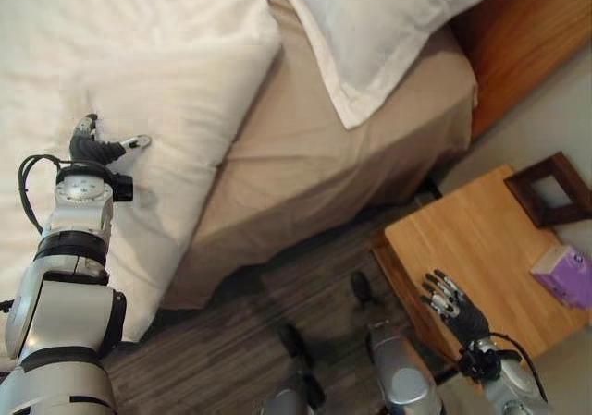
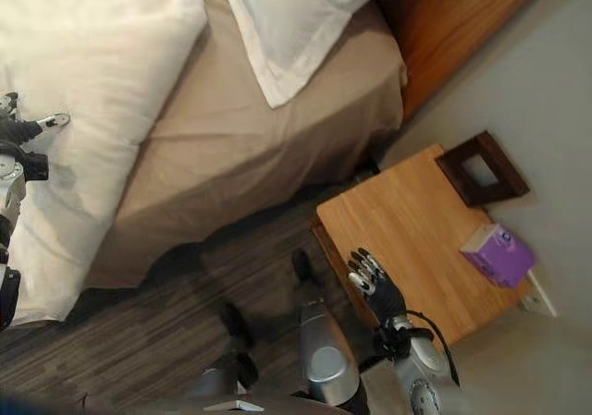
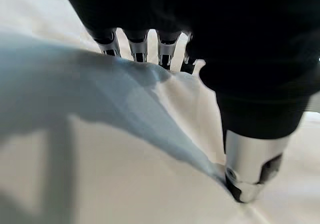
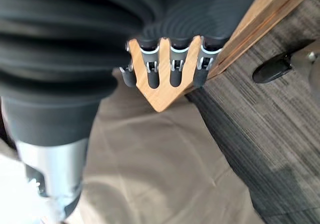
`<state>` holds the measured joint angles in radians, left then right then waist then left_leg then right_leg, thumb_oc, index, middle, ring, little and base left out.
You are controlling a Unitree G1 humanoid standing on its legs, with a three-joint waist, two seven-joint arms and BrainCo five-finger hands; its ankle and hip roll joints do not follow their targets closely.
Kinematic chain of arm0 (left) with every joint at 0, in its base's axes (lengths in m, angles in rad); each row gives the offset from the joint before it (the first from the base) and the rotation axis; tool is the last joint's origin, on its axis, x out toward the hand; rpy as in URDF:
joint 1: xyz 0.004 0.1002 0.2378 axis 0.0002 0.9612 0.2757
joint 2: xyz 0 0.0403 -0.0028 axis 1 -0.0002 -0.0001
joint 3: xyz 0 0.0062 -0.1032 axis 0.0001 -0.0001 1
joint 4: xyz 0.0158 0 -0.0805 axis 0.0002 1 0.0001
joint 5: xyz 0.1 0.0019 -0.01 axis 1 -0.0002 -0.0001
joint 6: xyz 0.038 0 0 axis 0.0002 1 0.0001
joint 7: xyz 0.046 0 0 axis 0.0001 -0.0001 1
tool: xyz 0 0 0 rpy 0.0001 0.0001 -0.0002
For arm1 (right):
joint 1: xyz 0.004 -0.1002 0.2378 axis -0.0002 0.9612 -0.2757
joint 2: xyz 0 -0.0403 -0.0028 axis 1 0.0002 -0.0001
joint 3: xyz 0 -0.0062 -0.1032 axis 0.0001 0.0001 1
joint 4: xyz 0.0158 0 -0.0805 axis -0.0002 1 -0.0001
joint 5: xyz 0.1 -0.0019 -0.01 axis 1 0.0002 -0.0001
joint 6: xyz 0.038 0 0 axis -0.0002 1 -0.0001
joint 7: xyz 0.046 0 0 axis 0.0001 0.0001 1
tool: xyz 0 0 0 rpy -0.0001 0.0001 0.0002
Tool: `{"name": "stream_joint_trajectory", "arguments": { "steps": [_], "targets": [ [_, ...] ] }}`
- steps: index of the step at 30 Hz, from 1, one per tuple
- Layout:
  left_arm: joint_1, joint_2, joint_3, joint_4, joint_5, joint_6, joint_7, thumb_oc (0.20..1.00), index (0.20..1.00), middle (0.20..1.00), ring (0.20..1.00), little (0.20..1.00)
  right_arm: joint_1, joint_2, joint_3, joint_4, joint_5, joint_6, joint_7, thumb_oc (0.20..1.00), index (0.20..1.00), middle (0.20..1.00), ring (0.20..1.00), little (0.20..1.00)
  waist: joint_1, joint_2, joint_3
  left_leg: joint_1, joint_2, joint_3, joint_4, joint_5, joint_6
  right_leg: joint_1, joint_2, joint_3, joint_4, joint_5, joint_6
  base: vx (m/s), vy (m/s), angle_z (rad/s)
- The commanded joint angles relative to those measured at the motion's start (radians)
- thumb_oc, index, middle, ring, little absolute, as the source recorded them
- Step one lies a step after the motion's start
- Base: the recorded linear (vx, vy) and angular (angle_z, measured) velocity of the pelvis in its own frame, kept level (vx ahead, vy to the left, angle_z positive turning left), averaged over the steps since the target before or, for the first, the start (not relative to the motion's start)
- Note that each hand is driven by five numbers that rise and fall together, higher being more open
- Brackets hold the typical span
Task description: Making the bed.
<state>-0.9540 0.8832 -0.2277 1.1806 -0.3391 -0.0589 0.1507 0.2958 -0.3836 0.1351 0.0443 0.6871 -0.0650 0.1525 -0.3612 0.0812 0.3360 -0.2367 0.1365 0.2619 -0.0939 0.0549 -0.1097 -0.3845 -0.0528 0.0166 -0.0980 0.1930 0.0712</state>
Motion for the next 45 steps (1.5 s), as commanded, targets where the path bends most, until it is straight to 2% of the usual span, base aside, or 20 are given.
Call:
{"name": "stream_joint_trajectory", "arguments": {
  "steps": [1, 5, 6, 11, 12, 14, 15, 17, 18, 22, 26, 27, 29, 30, 32, 33, 36, 40, 41, 45],
  "targets": [
    [-0.087, 0.027, 0.049, 0.061, -0.012, -0.004, 0.070, 1.000, 1.000, 1.000, 1.000, 1.000, 0.013, 0.013, -0.015, -0.050, 0.044, -0.059, -0.022, 1.000, 1.000, 1.000, 1.000, 1.000, -0.017, -0.037, -0.021, 0.097, 0.043, 0.019, 0.007, 0.029, -0.058, 0.006, 0.002, 0.044, 0.044, -0.050, 0.081, -0.03, -0.051, 0.00],
    [-0.087, -0.013, 0.039, 0.081, 0.037, 0.018, 0.087, 1.000, 1.000, 1.000, 1.000, 1.000, 0.001, 0.006, -0.009, -0.031, 0.039, -0.067, -0.053, 1.000, 1.000, 1.000, 1.000, 1.000, -0.022, -0.039, 0.002, 0.076, 0.046, 0.024, 0.007, 0.035, -0.063, -0.016, 0.010, 0.049, 0.038, -0.043, 0.078, -0.03, -0.049, 0.00],
    [-0.077, -0.035, 0.038, 0.078, 0.037, 0.017, 0.075, 0.200, 0.200, 0.200, 0.200, 0.200, -0.018, 0.003, -0.009, -0.023, 0.035, -0.074, -0.059, 1.000, 1.000, 1.000, 1.000, 1.000, -0.021, -0.037, 0.006, 0.075, 0.047, 0.028, 0.007, 0.036, -0.064, -0.018, 0.012, 0.054, 0.038, -0.042, 0.078, 0.01, -0.028, -0.07],
    [-0.105, -0.106, -0.002, 0.028, 0.014, 0.002, 0.056, 0.200, 0.200, 0.200, 0.200, 0.200, -0.033, -0.013, -0.008, -0.023, 0.023, -0.081, -0.052, 1.000, 1.000, 1.000, 1.000, 1.000, -0.022, -0.021, 0.004, 0.093, 0.046, 0.022, 0.007, 0.034, -0.064, 0.000, 0.012, 0.051, 0.038, -0.054, 0.072, 0.01, -0.013, -0.01],
    [-0.132, -0.143, -0.045, -0.035, 0.019, -0.015, 0.050, 0.200, 0.200, 0.200, 0.200, 0.200, -0.040, -0.018, -0.007, -0.018, 0.018, -0.079, -0.050, 1.000, 1.000, 1.000, 1.000, 1.000, -0.025, -0.011, 0.002, 0.106, 0.042, 0.018, 0.007, 0.033, -0.063, 0.013, 0.011, 0.046, 0.039, -0.060, 0.070, 0.01, -0.003, 0.15],
    [-0.132, -0.154, -0.061, -0.081, 0.022, -0.029, 0.048, 0.200, 0.200, 0.200, 0.200, 0.200, -0.040, -0.020, -0.008, -0.018, 0.016, -0.080, -0.049, 1.000, 1.000, 1.000, 1.000, 1.000, -0.025, -0.007, 0.001, 0.111, 0.041, 0.016, 0.007, 0.032, -0.062, 0.020, 0.009, 0.042, 0.039, -0.062, 0.069, 0.01, -0.009, 0.16],
    [-0.121, -0.179, -0.108, -0.208, 0.045, -0.054, 0.032, 0.200, 0.200, 0.200, 0.200, 0.200, -0.037, -0.027, -0.014, -0.021, 0.011, -0.080, -0.040, 1.000, 1.000, 1.000, 1.000, 1.000, -0.023, 0.003, -0.003, 0.124, 0.037, 0.009, 0.007, 0.031, -0.061, 0.038, 0.004, 0.036, 0.037, -0.065, 0.068, 0.02, -0.004, 0.17],
    [-0.093, -0.218, -0.138, -0.372, 0.007, -0.084, 0.025, 0.200, 0.200, 0.200, 0.200, 0.200, -0.034, -0.031, -0.020, -0.026, 0.009, -0.082, -0.033, 1.000, 1.000, 1.000, 1.000, 1.000, -0.018, 0.012, -0.008, 0.133, 0.033, -0.001, 0.007, 0.029, -0.059, 0.054, -0.001, 0.026, 0.037, -0.069, 0.066, 0.01, 0.001, 0.20],
    [-0.092, -0.218, -0.137, -0.374, 0.007, -0.083, 0.025, 0.200, 0.200, 0.200, 0.200, 0.200, -0.034, -0.031, -0.020, -0.026, 0.009, -0.082, -0.033, 1.000, 1.000, 1.000, 1.000, 1.000, -0.018, 0.012, -0.008, 0.134, 0.033, -0.001, 0.007, 0.028, -0.059, 0.055, -0.001, 0.026, 0.037, -0.069, 0.066, 0.01, -0.003, 0.20],
    [0.015, -0.325, -0.213, -0.716, -0.032, -0.126, -0.013, 0.200, 0.200, 0.200, 0.200, 0.200, -0.041, -0.024, -0.021, -0.008, -0.010, -0.087, -0.040, 1.000, 1.000, 1.000, 1.000, 1.000, -0.007, 0.032, -0.012, 0.146, 0.020, -0.034, 0.007, 0.026, -0.049, 0.086, -0.017, -0.001, 0.044, -0.081, 0.061, -0.01, 0.006, 0.16],
    [0.086, -0.372, -0.290, -0.862, -0.025, -0.113, -0.094, 0.200, 0.200, 0.200, 0.200, 0.200, -0.046, -0.026, -0.022, 0.006, -0.030, -0.078, -0.049, 1.000, 1.000, 1.000, 1.000, 1.000, -0.003, 0.042, -0.013, 0.149, 0.009, -0.052, 0.007, 0.025, -0.042, 0.101, -0.028, -0.007, 0.049, -0.085, 0.058, -0.01, 0.050, 0.19],
    [0.151, -0.390, -0.336, -0.929, -0.028, -0.095, -0.157, 0.200, 0.200, 0.200, 0.200, 0.200, -0.044, -0.029, -0.022, 0.002, -0.045, -0.071, -0.048, 1.000, 1.000, 1.000, 1.000, 1.000, -0.001, 0.050, -0.012, 0.158, 0.005, -0.056, 0.007, 0.021, -0.038, 0.112, -0.032, -0.010, 0.053, -0.089, 0.056, 0.00, 0.051, 0.11],
    [0.182, -0.397, -0.351, -0.950, -0.036, -0.086, -0.182, 0.200, 0.200, 0.200, 0.200, 0.200, -0.039, -0.029, -0.023, -0.002, -0.048, -0.068, -0.047, 1.000, 1.000, 1.000, 1.000, 1.000, -0.002, 0.052, -0.014, 0.159, 0.003, -0.057, 0.007, 0.020, -0.036, 0.115, -0.032, -0.009, 0.054, -0.091, 0.056, 0.00, 0.054, 0.14],
    [0.252, -0.429, -0.379, -0.953, -0.047, -0.069, -0.224, 0.200, 0.200, 0.200, 0.200, 0.200, -0.035, -0.034, -0.022, -0.006, -0.055, -0.060, -0.046, 1.000, 1.000, 1.000, 1.000, 1.000, -0.002, 0.057, -0.016, 0.167, 0.000, -0.058, 0.007, 0.017, -0.033, 0.122, -0.036, -0.008, 0.057, -0.094, 0.054, 0.02, 0.057, 0.11],
    [0.295, -0.450, -0.389, -0.951, -0.050, -0.060, -0.240, 0.200, 0.200, 0.200, 0.200, 0.200, -0.032, -0.033, -0.022, -0.002, -0.055, -0.057, -0.046, 1.000, 1.000, 1.000, 1.000, 1.000, -0.002, 0.061, -0.019, 0.173, -0.001, -0.058, 0.007, 0.014, -0.031, 0.129, -0.037, -0.007, 0.058, -0.097, 0.053, 0.03, 0.058, 0.06],
    [0.370, -0.487, -0.397, -0.942, -0.064, -0.041, -0.264, 0.200, 0.200, 0.200, 0.200, 0.200, -0.032, -0.032, -0.022, 0.009, -0.051, -0.050, -0.050, 1.000, 1.000, 1.000, 1.000, 1.000, -0.002, 0.067, -0.026, 0.183, -0.003, -0.056, 0.007, 0.008, -0.027, 0.141, -0.039, -0.004, 0.059, -0.102, 0.050, 0.03, 0.056, 0.04],
    [0.492, -0.536, -0.396, -0.906, -0.159, -0.018, -0.282, 0.200, 0.200, 0.200, 0.200, 0.200, -0.047, -0.041, -0.003, 0.015, -0.058, -0.033, -0.055, 1.000, 1.000, 1.000, 1.000, 1.000, -0.003, 0.074, -0.038, 0.195, -0.006, -0.052, 0.007, 0.003, -0.023, 0.153, -0.040, 0.004, 0.063, -0.108, 0.046, 0.03, 0.051, 0.01],
    [0.551, -0.519, -0.414, -0.953, -0.218, -0.007, -0.323, 0.200, 0.200, 0.200, 0.200, 0.200, -0.050, -0.057, 0.002, 0.004, -0.062, -0.027, -0.052, 1.000, 1.000, 1.000, 1.000, 1.000, -0.002, 0.081, -0.051, 0.204, -0.009, -0.052, 0.007, 0.000, -0.021, 0.165, -0.042, 0.008, 0.067, -0.114, 0.045, 0.02, 0.011, 0.00],
    [0.596, -0.480, -0.439, -1.030, -0.263, 0.010, -0.374, 1.000, 1.000, 1.000, 1.000, 1.000, -0.052, -0.072, 0.007, 0.014, -0.068, -0.023, -0.041, 1.000, 1.000, 1.000, 1.000, 1.000, 0.001, 0.092, -0.080, 0.220, -0.015, -0.055, 0.007, -0.008, -0.017, 0.189, -0.047, 0.009, 0.071, -0.124, 0.045, 0.10, 0.032, 0.05],
    [0.601, -0.414, -0.463, -1.181, -0.394, 0.021, -0.448, 1.000, 1.000, 1.000, 1.000, 1.000, -0.042, -0.090, 0.013, 0.019, -0.082, -0.015, -0.014, 1.000, 1.000, 1.000, 1.000, 1.000, 0.007, 0.107, -0.122, 0.252, -0.026, -0.071, 0.007, -0.020, -0.012, 0.228, -0.057, 0.001, 0.092, -0.145, 0.045, 0.09, 0.037, 0.07]
  ]
}}
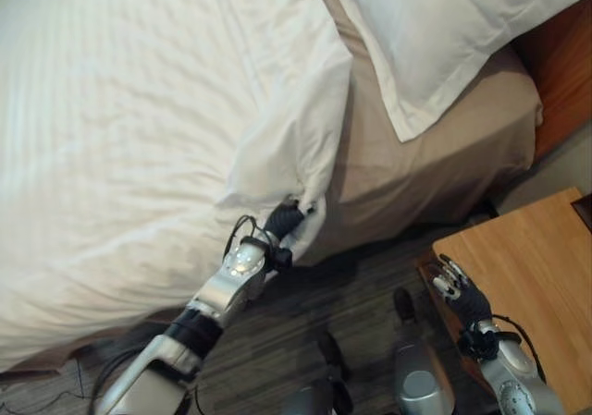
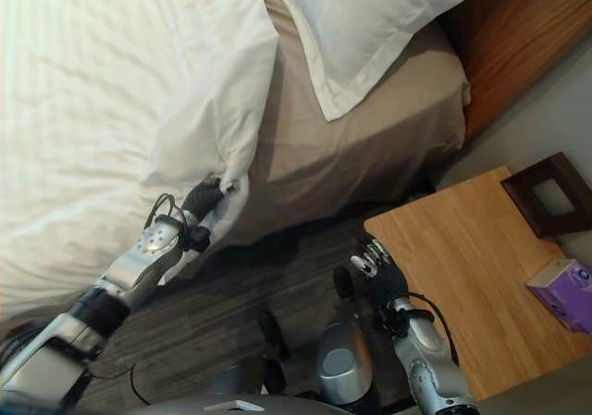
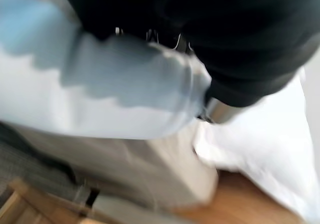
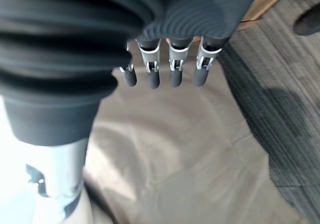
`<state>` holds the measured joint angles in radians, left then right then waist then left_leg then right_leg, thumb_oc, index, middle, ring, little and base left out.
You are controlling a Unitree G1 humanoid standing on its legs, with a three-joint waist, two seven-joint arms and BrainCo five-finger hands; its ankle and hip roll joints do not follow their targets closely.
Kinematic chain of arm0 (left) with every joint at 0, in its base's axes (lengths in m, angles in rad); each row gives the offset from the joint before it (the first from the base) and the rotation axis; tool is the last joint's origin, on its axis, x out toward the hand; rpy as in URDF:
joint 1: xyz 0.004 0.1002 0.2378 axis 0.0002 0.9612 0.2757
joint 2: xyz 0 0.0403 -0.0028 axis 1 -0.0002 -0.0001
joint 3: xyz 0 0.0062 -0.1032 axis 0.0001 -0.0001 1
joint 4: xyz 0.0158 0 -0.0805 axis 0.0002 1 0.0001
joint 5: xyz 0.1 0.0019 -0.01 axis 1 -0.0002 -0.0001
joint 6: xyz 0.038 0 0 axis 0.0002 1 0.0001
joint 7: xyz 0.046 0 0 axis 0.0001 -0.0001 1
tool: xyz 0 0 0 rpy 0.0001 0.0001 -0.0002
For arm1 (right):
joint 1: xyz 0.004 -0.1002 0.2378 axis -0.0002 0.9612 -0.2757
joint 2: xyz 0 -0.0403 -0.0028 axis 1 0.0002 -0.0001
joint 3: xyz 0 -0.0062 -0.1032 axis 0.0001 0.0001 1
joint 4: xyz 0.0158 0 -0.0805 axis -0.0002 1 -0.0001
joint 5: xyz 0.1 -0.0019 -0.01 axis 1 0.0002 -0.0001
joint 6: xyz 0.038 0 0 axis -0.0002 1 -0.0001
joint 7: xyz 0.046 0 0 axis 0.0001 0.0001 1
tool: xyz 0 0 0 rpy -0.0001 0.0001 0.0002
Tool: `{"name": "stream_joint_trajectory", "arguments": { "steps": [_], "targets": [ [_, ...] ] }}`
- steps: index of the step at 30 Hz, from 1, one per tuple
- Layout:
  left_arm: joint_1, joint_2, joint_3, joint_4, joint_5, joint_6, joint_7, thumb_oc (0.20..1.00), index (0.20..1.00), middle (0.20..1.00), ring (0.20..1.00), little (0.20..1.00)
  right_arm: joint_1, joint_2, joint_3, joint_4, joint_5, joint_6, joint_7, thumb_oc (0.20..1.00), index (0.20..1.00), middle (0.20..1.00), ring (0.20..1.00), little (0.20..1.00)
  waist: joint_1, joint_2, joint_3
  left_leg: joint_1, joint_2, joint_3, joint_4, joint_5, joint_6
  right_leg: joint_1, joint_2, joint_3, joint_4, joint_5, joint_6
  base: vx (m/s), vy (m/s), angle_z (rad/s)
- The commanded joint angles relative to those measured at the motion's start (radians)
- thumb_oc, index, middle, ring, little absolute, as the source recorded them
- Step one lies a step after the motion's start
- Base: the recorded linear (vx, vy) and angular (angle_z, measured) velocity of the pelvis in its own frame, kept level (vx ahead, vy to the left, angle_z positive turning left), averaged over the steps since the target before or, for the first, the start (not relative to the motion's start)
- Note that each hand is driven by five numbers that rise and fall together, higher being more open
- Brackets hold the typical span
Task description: Making the bed.
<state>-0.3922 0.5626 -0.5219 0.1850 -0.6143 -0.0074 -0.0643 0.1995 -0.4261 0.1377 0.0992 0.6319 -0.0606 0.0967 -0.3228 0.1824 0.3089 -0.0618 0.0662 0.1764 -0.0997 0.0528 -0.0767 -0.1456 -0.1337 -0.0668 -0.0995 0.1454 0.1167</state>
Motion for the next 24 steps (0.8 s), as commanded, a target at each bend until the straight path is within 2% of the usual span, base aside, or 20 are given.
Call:
{"name": "stream_joint_trajectory", "arguments": {
  "steps": [1, 6, 10, 14, 17, 19, 20, 21, 22, 23, 24],
  "targets": [
    [0.030, -0.077, -0.178, -0.236, -0.153, -0.026, -0.244, 1.000, 1.000, 1.000, 1.000, 1.000, 0.060, -0.051, 0.012, -0.032, -0.032, -0.018, 0.050, 1.000, 1.000, 1.000, 1.000, 1.000, -0.029, 0.007, -0.104, 0.087, 0.043, 0.006, 0.012, -0.019, -0.044, 0.001, 0.020, 0.080, 0.103, -0.106, -0.001, 0.08, 0.018, 0.14],
    [-0.025, -0.073, -0.182, -0.358, -0.245, -0.038, -0.254, 1.000, 1.000, 1.000, 1.000, 1.000, 0.071, -0.041, 0.012, -0.013, -0.054, -0.017, 0.056, 1.000, 1.000, 1.000, 1.000, 1.000, -0.021, 0.007, -0.132, 0.117, 0.027, -0.033, 0.012, -0.024, -0.036, 0.038, 0.006, 0.055, 0.143, -0.131, -0.001, 0.04, 0.013, 0.13],
    [-0.052, -0.145, -0.165, -0.371, -0.291, -0.064, -0.219, 1.000, 1.000, 1.000, 1.000, 1.000, 0.090, -0.031, 0.004, -0.017, -0.080, -0.014, 0.051, 1.000, 1.000, 1.000, 1.000, 1.000, -0.009, -0.012, -0.162, 0.136, 0.012, -0.074, 0.012, -0.029, -0.025, 0.096, -0.011, 0.022, 0.136, -0.139, 0.000, 0.02, -0.017, 0.17],
    [-0.060, -0.159, -0.158, -0.387, -0.295, -0.069, -0.202, 1.000, 1.000, 1.000, 1.000, 1.000, 0.087, -0.020, -0.023, -0.010, -0.085, -0.022, 0.024, 1.000, 1.000, 1.000, 1.000, 1.000, 0.000, -0.023, -0.178, 0.142, 0.008, -0.082, 0.012, -0.031, -0.021, 0.119, -0.016, 0.010, 0.124, -0.136, 0.005, 0.01, -0.014, 0.21],
    [-0.053, -0.119, -0.116, -0.394, -0.269, -0.081, -0.190, 1.000, 1.000, 1.000, 1.000, 1.000, 0.093, -0.015, -0.051, -0.013, -0.088, -0.030, 0.012, 1.000, 1.000, 1.000, 1.000, 1.000, 0.011, -0.034, -0.192, 0.144, 0.005, -0.090, 0.012, -0.032, -0.017, 0.128, -0.018, 0.006, 0.117, -0.133, 0.007, 0.01, -0.009, 0.09],
    [-0.035, 0.003, -0.024, -0.389, -0.141, -0.099, -0.162, 1.000, 1.000, 1.000, 1.000, 1.000, 0.118, -0.002, -0.074, -0.001, -0.095, -0.030, 0.015, 1.000, 1.000, 1.000, 1.000, 1.000, 0.028, -0.040, -0.202, 0.146, 0.006, -0.092, 0.012, -0.032, -0.016, 0.138, -0.019, 0.005, 0.108, -0.130, 0.009, 0.02, -0.011, 0.06],
    [-0.035, 0.004, -0.024, -0.389, -0.141, -0.098, -0.162, 1.000, 1.000, 1.000, 1.000, 1.000, 0.118, -0.002, -0.074, -0.001, -0.095, -0.030, 0.015, 1.000, 1.000, 1.000, 1.000, 1.000, 0.028, -0.040, -0.202, 0.147, 0.006, -0.092, 0.012, -0.032, -0.016, 0.138, -0.019, 0.004, 0.108, -0.130, 0.009, 0.00, -0.016, 0.06],
    [-0.010, 0.087, 0.055, -0.355, -0.027, -0.103, -0.121, 1.000, 1.000, 1.000, 1.000, 1.000, 0.140, 0.009, -0.084, 0.004, -0.100, -0.024, 0.021, 1.000, 1.000, 1.000, 1.000, 1.000, 0.040, -0.043, -0.203, 0.145, 0.007, -0.093, 0.012, -0.031, -0.017, 0.142, -0.018, 0.005, 0.099, -0.126, 0.010, -0.01, -0.010, 0.03],
    [-0.008, 0.088, 0.056, -0.357, -0.026, -0.102, -0.120, 1.000, 1.000, 1.000, 1.000, 1.000, 0.140, 0.009, -0.082, 0.004, -0.100, -0.024, 0.021, 1.000, 1.000, 1.000, 1.000, 1.000, 0.039, -0.044, -0.203, 0.146, 0.007, -0.093, 0.012, -0.031, -0.017, 0.143, -0.018, 0.005, 0.099, -0.126, 0.010, 0.00, 0.000, 0.00],
    [0.043, 0.156, 0.153, -0.316, 0.016, -0.108, -0.084, 1.000, 1.000, 1.000, 1.000, 1.000, 0.169, 0.027, -0.094, 0.002, -0.092, -0.013, 0.033, 1.000, 1.000, 1.000, 1.000, 1.000, 0.046, -0.048, -0.205, 0.147, 0.010, -0.087, 0.012, -0.030, -0.018, 0.144, -0.015, 0.010, 0.091, -0.124, 0.011, 0.00, 0.000, 0.00],
    [0.066, 0.178, 0.188, -0.283, 0.036, -0.105, -0.075, 1.000, 1.000, 1.000, 1.000, 1.000, 0.182, 0.034, -0.095, 0.002, -0.087, -0.008, 0.043, 1.000, 1.000, 1.000, 1.000, 1.000, 0.048, -0.050, -0.204, 0.147, 0.012, -0.082, 0.012, -0.029, -0.019, 0.143, -0.013, 0.015, 0.087, -0.123, 0.012, 0.00, 0.000, 0.00]
  ]
}}
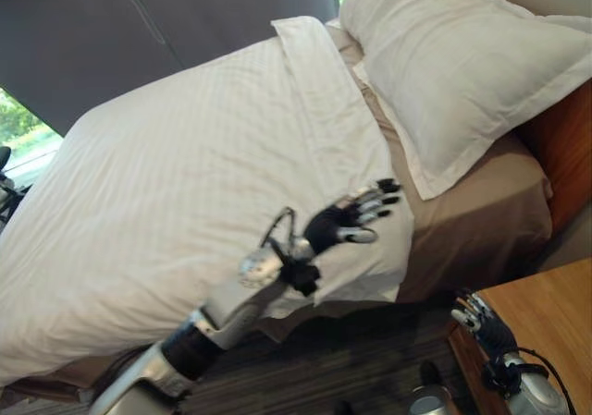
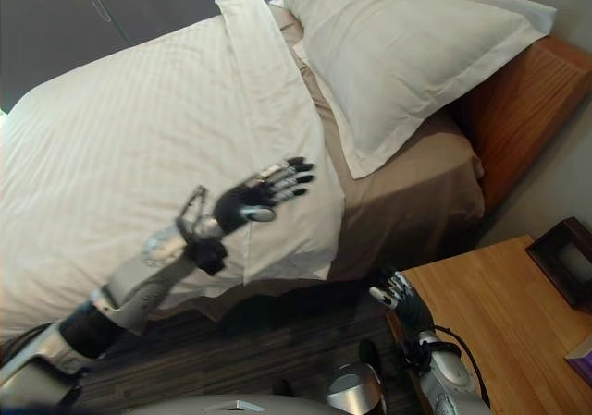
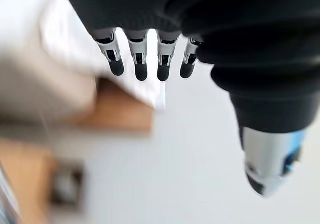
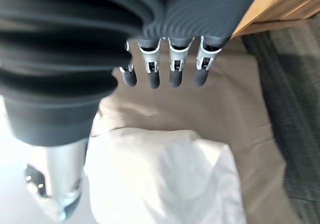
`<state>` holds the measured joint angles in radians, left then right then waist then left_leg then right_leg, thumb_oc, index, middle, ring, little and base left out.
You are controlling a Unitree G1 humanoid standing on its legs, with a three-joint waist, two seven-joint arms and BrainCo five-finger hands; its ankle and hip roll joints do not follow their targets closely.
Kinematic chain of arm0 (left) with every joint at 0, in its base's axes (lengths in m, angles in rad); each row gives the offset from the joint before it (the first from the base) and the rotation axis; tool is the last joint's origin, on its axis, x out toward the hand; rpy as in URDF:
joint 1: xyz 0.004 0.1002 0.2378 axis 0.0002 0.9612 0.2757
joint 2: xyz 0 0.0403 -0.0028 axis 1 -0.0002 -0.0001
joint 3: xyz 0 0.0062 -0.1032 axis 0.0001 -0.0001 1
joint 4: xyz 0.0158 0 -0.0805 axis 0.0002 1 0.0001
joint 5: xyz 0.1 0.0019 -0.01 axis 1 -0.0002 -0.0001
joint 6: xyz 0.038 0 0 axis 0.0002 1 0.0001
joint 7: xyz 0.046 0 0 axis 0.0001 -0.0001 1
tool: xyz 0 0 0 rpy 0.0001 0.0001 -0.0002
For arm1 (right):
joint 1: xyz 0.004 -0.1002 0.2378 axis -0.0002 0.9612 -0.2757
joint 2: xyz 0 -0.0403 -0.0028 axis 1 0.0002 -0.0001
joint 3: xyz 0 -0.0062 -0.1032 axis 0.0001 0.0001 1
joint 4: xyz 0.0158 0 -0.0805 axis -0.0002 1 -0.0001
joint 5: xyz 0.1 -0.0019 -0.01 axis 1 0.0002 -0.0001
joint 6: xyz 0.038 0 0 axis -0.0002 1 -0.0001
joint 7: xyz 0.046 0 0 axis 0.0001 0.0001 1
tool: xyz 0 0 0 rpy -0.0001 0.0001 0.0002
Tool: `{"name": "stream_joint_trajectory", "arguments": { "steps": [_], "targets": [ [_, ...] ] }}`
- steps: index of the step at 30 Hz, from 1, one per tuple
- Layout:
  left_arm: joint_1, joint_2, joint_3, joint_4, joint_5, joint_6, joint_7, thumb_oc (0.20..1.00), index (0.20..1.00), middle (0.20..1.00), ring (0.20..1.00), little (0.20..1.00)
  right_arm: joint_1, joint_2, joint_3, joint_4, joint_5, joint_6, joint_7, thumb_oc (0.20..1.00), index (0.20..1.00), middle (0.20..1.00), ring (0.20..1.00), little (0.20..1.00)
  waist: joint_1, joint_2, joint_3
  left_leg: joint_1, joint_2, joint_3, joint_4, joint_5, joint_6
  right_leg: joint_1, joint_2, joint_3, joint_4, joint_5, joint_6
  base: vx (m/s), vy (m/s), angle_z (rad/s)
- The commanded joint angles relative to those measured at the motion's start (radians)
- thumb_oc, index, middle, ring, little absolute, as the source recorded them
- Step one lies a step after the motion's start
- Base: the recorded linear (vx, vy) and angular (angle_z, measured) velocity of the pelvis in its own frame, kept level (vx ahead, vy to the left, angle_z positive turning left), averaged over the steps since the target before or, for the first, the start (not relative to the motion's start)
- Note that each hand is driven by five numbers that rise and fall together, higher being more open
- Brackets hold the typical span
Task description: Making the bed.
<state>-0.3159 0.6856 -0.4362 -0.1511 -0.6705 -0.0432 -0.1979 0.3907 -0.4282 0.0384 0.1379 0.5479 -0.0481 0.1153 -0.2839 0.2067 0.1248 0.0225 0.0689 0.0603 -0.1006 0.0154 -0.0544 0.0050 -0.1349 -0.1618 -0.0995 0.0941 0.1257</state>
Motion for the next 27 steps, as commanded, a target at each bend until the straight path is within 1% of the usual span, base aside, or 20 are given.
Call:
{"name": "stream_joint_trajectory", "arguments": {
  "steps": [1, 2, 3, 4, 5, 6, 10, 11, 12, 13, 14, 17, 18, 19, 25, 27],
  "targets": [
    [0.001, 0.070, 0.121, 0.068, 0.118, -0.066, 0.060, 1.000, 1.000, 1.000, 1.000, 1.000, 0.001, 0.038, 0.002, -0.037, -0.001, -0.015, 0.029, 1.000, 1.000, 1.000, 1.000, 1.000, 0.008, -0.075, -0.019, 0.063, 0.011, 0.038, 0.013, 0.008, -0.043, -0.008, -0.011, 0.113, 0.085, -0.071, 0.004, 0.00, 0.000, 0.00],
    [0.001, 0.096, 0.149, 0.086, 0.201, -0.067, 0.070, 1.000, 1.000, 1.000, 1.000, 1.000, 0.008, 0.043, 0.004, -0.034, 0.003, -0.009, 0.038, 1.000, 1.000, 1.000, 1.000, 1.000, 0.008, -0.076, -0.019, 0.063, 0.014, 0.043, 0.013, 0.007, -0.045, -0.008, -0.009, 0.117, 0.081, -0.070, 0.004, 0.00, -0.006, -0.05],
    [0.003, 0.096, 0.150, 0.085, 0.203, -0.067, 0.071, 1.000, 1.000, 1.000, 1.000, 1.000, 0.007, 0.043, 0.005, -0.034, 0.003, -0.009, 0.038, 1.000, 1.000, 1.000, 1.000, 1.000, 0.008, -0.077, -0.018, 0.064, 0.014, 0.044, 0.013, 0.007, -0.045, -0.007, -0.009, 0.118, 0.081, -0.070, 0.004, 0.01, -0.009, -0.05],
    [0.009, 0.105, 0.177, 0.100, 0.253, -0.073, 0.091, 1.000, 1.000, 1.000, 1.000, 1.000, 0.010, 0.050, 0.003, -0.029, 0.009, -0.007, 0.045, 1.000, 1.000, 1.000, 1.000, 1.000, 0.008, -0.079, -0.017, 0.065, 0.016, 0.048, 0.013, 0.006, -0.047, -0.009, -0.008, 0.124, 0.078, -0.068, 0.005, 0.00, 0.000, 0.00],
    [0.025, 0.104, 0.199, 0.122, 0.263, -0.080, 0.099, 1.000, 1.000, 1.000, 1.000, 1.000, 0.011, 0.051, 0.003, -0.027, 0.015, -0.005, 0.048, 1.000, 1.000, 1.000, 1.000, 1.000, 0.006, -0.080, -0.015, 0.064, 0.018, 0.053, 0.013, 0.006, -0.048, -0.012, -0.007, 0.129, 0.077, -0.067, 0.005, 0.00, 0.000, 0.00],
    [0.032, 0.112, 0.221, 0.162, 0.335, -0.081, 0.108, 1.000, 1.000, 1.000, 1.000, 1.000, 0.013, 0.052, 0.004, -0.029, 0.023, 0.000, 0.056, 1.000, 1.000, 1.000, 1.000, 1.000, -0.001, -0.083, -0.008, 0.062, 0.021, 0.066, 0.013, 0.006, -0.050, -0.019, -0.002, 0.141, 0.069, -0.061, 0.006, -0.02, -0.011, -0.06],
    [0.037, 0.102, 0.216, 0.198, 0.362, -0.079, 0.099, 1.000, 1.000, 1.000, 1.000, 1.000, 0.014, 0.047, 0.010, -0.031, 0.028, 0.005, 0.064, 1.000, 1.000, 1.000, 1.000, 1.000, -0.008, -0.084, 0.000, 0.058, 0.028, 0.088, 0.013, 0.006, -0.053, -0.033, 0.004, 0.159, 0.061, -0.054, 0.007, -0.01, -0.005, -0.22],
    [0.029, 0.079, 0.202, 0.218, 0.378, -0.079, 0.100, 1.000, 1.000, 1.000, 1.000, 1.000, 0.009, 0.045, 0.018, -0.031, 0.027, 0.007, 0.069, 1.000, 1.000, 1.000, 1.000, 1.000, -0.015, -0.086, 0.006, 0.056, 0.033, 0.097, 0.013, 0.005, -0.053, -0.040, 0.009, 0.169, 0.056, -0.051, 0.006, -0.02, -0.013, -0.16],
    [0.029, 0.061, 0.194, 0.228, 0.362, -0.079, 0.099, 1.000, 1.000, 1.000, 1.000, 1.000, 0.007, 0.046, 0.021, -0.034, 0.030, 0.006, 0.070, 1.000, 1.000, 1.000, 1.000, 1.000, -0.018, -0.086, 0.009, 0.054, 0.034, 0.099, 0.013, 0.005, -0.053, -0.044, 0.011, 0.174, 0.055, -0.050, 0.007, -0.02, -0.013, -0.13],
    [0.029, 0.061, 0.193, 0.229, 0.362, -0.080, 0.099, 1.000, 1.000, 1.000, 1.000, 1.000, 0.007, 0.046, 0.020, -0.034, 0.030, 0.006, 0.070, 1.000, 1.000, 1.000, 1.000, 1.000, -0.017, -0.086, 0.009, 0.054, 0.034, 0.100, 0.013, 0.005, -0.053, -0.044, 0.011, 0.175, 0.055, -0.049, 0.007, -0.02, -0.006, -0.18],
    [0.023, 0.024, 0.170, 0.245, 0.343, -0.076, 0.092, 1.000, 1.000, 1.000, 1.000, 1.000, 0.004, 0.043, 0.025, -0.036, 0.032, 0.005, 0.068, 1.000, 1.000, 1.000, 1.000, 1.000, -0.023, -0.085, 0.017, 0.050, 0.036, 0.104, 0.013, 0.007, -0.052, -0.051, 0.014, 0.181, 0.055, -0.050, 0.006, -0.02, -0.004, -0.16],
    [0.009, -0.012, 0.149, 0.254, 0.370, -0.076, 0.099, 1.000, 1.000, 1.000, 1.000, 1.000, -0.003, 0.039, 0.029, -0.035, 0.032, 0.003, 0.064, 1.000, 1.000, 1.000, 1.000, 1.000, -0.027, -0.081, 0.026, 0.044, 0.038, 0.108, 0.013, 0.008, -0.053, -0.061, 0.016, 0.185, 0.056, -0.050, 0.005, -0.02, -0.002, -0.17],
    [-0.007, -0.052, 0.131, 0.269, 0.380, -0.076, 0.107, 1.000, 1.000, 1.000, 1.000, 1.000, -0.010, 0.035, 0.032, -0.033, 0.033, 0.001, 0.058, 1.000, 1.000, 1.000, 1.000, 1.000, -0.035, -0.080, 0.035, 0.038, 0.038, 0.111, 0.013, 0.009, -0.053, -0.071, 0.017, 0.190, 0.057, -0.049, 0.005, -0.05, -0.009, -0.24],
    [-0.034, -0.094, 0.110, 0.311, 0.427, -0.075, 0.124, 1.000, 1.000, 1.000, 1.000, 1.000, -0.023, 0.029, 0.040, -0.028, 0.032, 0.001, 0.050, 1.000, 1.000, 1.000, 1.000, 1.000, -0.043, -0.075, 0.050, 0.029, 0.039, 0.118, 0.013, 0.013, -0.053, -0.089, 0.020, 0.198, 0.062, -0.048, 0.004, -0.05, -0.016, -0.17],
    [-0.081, -0.145, 0.097, 0.387, 0.500, -0.073, 0.167, 1.000, 1.000, 1.000, 1.000, 1.000, -0.043, 0.022, 0.049, -0.024, 0.040, -0.003, 0.038, 1.000, 1.000, 1.000, 1.000, 1.000, -0.054, -0.069, 0.071, 0.005, 0.041, 0.131, 0.013, 0.019, -0.054, -0.127, 0.025, 0.212, 0.069, -0.041, 0.004, -0.03, -0.010, -0.08],
    [-0.097, -0.152, 0.095, 0.405, 0.560, -0.074, 0.191, 1.000, 1.000, 1.000, 1.000, 1.000, -0.053, 0.018, 0.053, -0.020, 0.046, -0.008, 0.031, 1.000, 1.000, 1.000, 1.000, 1.000, -0.058, -0.067, 0.084, -0.004, 0.043, 0.142, 0.013, 0.022, -0.054, -0.146, 0.031, 0.221, 0.073, -0.039, 0.004, -0.01, -0.010, -0.10]
  ]
}}
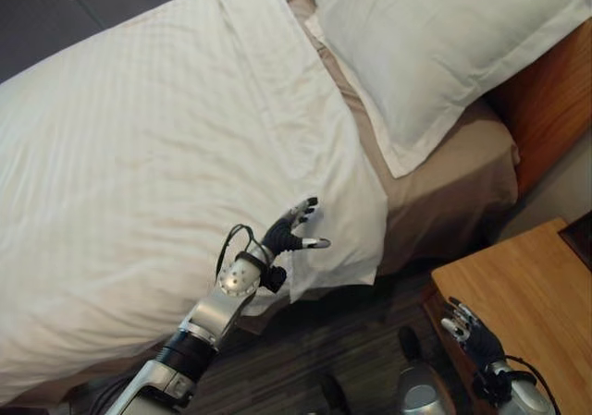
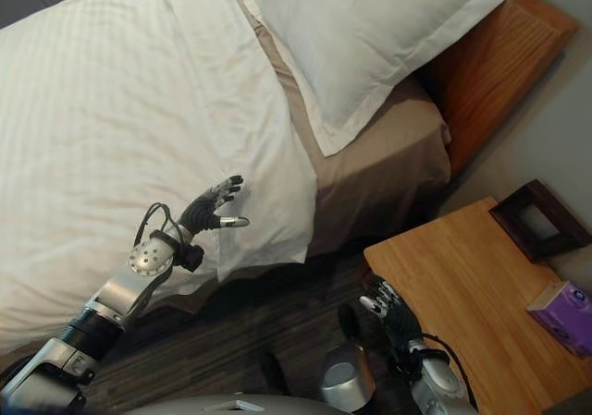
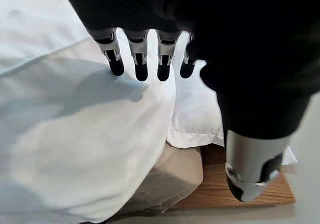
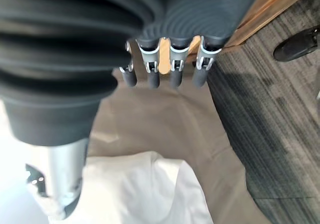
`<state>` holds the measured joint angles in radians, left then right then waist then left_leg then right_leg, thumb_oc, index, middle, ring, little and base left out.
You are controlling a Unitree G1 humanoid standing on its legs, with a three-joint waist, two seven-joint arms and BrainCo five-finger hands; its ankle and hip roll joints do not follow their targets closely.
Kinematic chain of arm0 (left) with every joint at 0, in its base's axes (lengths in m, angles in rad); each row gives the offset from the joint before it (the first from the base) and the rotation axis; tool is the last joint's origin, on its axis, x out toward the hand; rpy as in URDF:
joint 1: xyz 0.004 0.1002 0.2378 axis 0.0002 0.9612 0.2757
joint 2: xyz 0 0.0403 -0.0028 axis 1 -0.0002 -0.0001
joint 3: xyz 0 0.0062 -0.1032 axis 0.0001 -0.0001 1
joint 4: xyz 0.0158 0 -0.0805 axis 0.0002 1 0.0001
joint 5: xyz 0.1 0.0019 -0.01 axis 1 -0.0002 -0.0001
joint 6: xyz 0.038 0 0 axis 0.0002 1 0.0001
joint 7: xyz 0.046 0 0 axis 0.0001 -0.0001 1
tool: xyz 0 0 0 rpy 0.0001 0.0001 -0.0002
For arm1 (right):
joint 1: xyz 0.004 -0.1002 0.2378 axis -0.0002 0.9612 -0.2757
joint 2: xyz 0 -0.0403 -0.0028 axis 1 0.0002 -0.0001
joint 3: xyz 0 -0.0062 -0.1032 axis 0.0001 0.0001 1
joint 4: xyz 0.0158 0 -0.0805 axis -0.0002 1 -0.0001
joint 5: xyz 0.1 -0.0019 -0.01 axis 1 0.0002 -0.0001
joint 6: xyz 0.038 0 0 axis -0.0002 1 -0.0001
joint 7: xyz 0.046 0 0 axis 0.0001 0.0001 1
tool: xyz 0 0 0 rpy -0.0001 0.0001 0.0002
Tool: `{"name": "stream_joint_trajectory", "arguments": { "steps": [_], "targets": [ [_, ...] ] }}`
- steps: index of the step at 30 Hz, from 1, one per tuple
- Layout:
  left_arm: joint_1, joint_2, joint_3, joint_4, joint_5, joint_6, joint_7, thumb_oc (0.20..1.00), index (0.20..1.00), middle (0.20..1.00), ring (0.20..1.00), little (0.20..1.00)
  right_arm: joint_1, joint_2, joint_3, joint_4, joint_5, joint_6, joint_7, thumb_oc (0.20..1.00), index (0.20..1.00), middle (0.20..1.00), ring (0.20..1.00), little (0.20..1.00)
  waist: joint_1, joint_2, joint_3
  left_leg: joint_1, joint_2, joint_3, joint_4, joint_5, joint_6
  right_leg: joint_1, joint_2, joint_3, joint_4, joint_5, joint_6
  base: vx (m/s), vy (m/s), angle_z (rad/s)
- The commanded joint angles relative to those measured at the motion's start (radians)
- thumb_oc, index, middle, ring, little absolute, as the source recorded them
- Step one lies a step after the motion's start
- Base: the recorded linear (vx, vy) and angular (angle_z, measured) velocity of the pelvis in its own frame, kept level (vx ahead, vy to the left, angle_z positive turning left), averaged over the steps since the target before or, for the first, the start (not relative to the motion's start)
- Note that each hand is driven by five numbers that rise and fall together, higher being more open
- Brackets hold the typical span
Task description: Making the bed.
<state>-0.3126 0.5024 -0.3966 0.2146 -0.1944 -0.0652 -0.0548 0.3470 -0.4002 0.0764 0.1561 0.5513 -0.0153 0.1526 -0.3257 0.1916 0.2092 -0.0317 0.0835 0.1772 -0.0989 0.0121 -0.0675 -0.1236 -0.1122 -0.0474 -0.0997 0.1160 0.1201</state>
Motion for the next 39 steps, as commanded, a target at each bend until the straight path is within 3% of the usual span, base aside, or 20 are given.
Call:
{"name": "stream_joint_trajectory", "arguments": {
  "steps": [1, 6, 15, 23, 29, 31, 36, 39],
  "targets": [
    [-0.105, 0.031, 0.059, 0.043, 0.102, -0.051, 0.057, 1.000, 1.000, 1.000, 1.000, 1.000, -0.017, -0.012, 0.015, -0.038, 0.045, -0.043, -0.010, 1.000, 1.000, 1.000, 1.000, 1.000, -0.018, -0.051, 0.004, 0.047, 0.029, 0.030, 0.012, 0.025, -0.041, -0.028, 0.011, 0.110, 0.075, -0.060, 0.011, 0.00, -0.004, -0.11],
    [-0.096, 0.056, 0.084, 0.012, 0.107, -0.065, 0.063, 1.000, 1.000, 1.000, 1.000, 1.000, -0.041, -0.018, 0.013, -0.024, 0.045, -0.055, -0.020, 1.000, 1.000, 1.000, 1.000, 1.000, -0.011, -0.050, 0.011, 0.046, 0.035, 0.059, 0.012, 0.022, -0.043, -0.045, 0.018, 0.125, 0.078, -0.057, 0.013, 0.01, -0.008, -0.15],
    [-0.080, 0.027, 0.102, -0.112, -0.219, -0.150, 0.026, 1.000, 1.000, 1.000, 1.000, 1.000, -0.088, -0.030, 0.019, -0.009, 0.039, -0.099, -0.026, 1.000, 1.000, 1.000, 1.000, 1.000, 0.000, -0.043, 0.004, 0.059, 0.036, 0.046, 0.012, 0.018, -0.045, -0.015, 0.016, 0.107, 0.070, -0.070, 0.010, 0.02, -0.008, -0.07],
    [-0.070, 0.037, 0.089, -0.172, -0.295, -0.144, -0.017, 1.000, 1.000, 1.000, 1.000, 1.000, -0.200, -0.065, -0.033, -0.018, 0.043, -0.132, -0.085, 1.000, 1.000, 1.000, 1.000, 1.000, 0.021, -0.043, -0.007, 0.080, 0.031, 0.022, 0.012, 0.009, -0.039, 0.027, 0.009, 0.088, 0.061, -0.076, 0.007, 0.03, -0.003, 0.10],
    [-0.013, 0.029, 0.163, -0.177, -0.473, -0.154, -0.001, 1.000, 1.000, 1.000, 1.000, 1.000, -0.466, -0.178, -0.043, 0.035, 0.107, -0.151, -0.176, 1.000, 1.000, 1.000, 1.000, 1.000, 0.083, -0.055, -0.015, 0.092, 0.022, -0.002, 0.012, 0.004, -0.033, 0.061, 0.000, 0.064, 0.050, -0.075, 0.004, 0.00, -0.005, 0.12],
    [0.090, 0.026, 0.266, -0.224, -0.560, -0.162, 0.031, 1.000, 1.000, 1.000, 1.000, 1.000, -0.612, -0.230, -0.022, 0.004, 0.150, -0.152, -0.205, 1.000, 1.000, 1.000, 1.000, 1.000, 0.125, -0.063, -0.019, 0.094, 0.018, -0.014, 0.012, 0.004, -0.029, 0.075, -0.004, 0.054, 0.043, -0.074, 0.002, -0.01, -0.006, 0.13],
    [0.205, 0.039, 0.377, -0.216, -0.560, -0.159, 0.070, 1.000, 1.000, 1.000, 1.000, 1.000, -0.757, -0.223, 0.035, -0.012, 0.229, -0.155, -0.218, 1.000, 1.000, 1.000, 1.000, 1.000, 0.172, -0.073, -0.028, 0.092, 0.015, -0.029, 0.012, 0.008, -0.027, 0.089, -0.006, 0.041, 0.035, -0.075, -0.003, -0.01, -0.020, 0.14],
    [0.301, 0.041, 0.439, -0.217, -0.553, -0.151, 0.086, 1.000, 1.000, 1.000, 1.000, 1.000, -0.865, -0.191, 0.105, 0.021, 0.289, -0.134, -0.219, 1.000, 1.000, 1.000, 1.000, 1.000, 0.224, -0.081, -0.035, 0.084, 0.015, -0.055, 0.012, 0.014, -0.025, 0.104, -0.008, 0.015, 0.029, -0.077, -0.009, -0.02, -0.037, 0.29]
  ]
}}
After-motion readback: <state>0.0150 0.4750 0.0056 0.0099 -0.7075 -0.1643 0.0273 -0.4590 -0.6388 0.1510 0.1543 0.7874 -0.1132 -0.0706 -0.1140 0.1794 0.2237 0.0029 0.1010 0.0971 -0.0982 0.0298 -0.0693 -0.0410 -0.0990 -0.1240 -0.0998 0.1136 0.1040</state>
